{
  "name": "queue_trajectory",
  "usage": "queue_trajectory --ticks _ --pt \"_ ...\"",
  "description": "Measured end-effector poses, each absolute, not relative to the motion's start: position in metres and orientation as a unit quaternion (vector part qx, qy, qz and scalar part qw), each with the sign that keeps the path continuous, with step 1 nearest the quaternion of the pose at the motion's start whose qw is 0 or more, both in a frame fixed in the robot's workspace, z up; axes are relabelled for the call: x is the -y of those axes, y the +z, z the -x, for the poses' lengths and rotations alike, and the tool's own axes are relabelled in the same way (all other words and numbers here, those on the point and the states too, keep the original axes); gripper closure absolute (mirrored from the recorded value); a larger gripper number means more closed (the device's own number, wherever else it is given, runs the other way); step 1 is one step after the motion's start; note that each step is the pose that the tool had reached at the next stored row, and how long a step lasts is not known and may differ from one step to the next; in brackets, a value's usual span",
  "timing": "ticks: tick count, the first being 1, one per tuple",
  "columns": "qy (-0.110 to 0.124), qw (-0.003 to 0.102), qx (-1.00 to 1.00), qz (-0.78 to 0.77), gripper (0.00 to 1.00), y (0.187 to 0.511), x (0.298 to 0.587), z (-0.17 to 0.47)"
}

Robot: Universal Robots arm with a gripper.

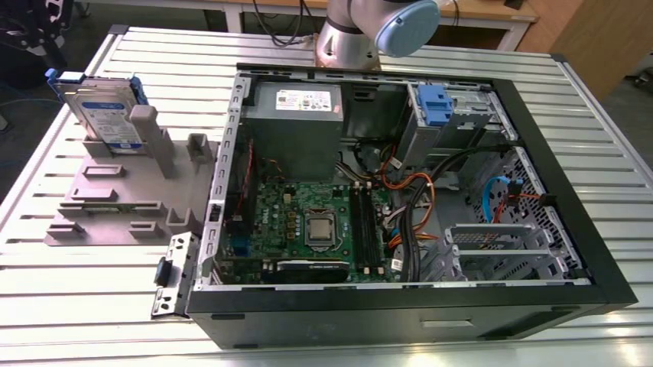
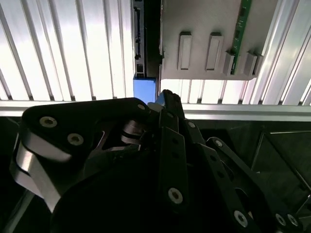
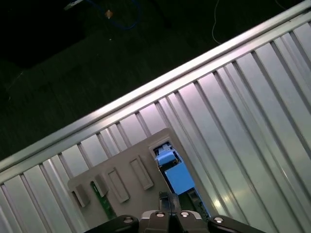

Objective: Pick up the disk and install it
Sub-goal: 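Pick up the disk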

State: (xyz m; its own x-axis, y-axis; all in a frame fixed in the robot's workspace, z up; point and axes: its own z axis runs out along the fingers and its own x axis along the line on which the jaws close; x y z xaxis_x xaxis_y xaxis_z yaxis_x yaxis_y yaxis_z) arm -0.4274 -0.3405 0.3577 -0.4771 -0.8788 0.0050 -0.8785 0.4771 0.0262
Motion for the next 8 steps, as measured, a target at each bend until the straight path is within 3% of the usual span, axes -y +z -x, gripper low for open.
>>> queue_trajectory --ticks 8 --pt "-0.011 0.008 0.853 -0.522 0.89 0.3578 0.3395 0.4273"
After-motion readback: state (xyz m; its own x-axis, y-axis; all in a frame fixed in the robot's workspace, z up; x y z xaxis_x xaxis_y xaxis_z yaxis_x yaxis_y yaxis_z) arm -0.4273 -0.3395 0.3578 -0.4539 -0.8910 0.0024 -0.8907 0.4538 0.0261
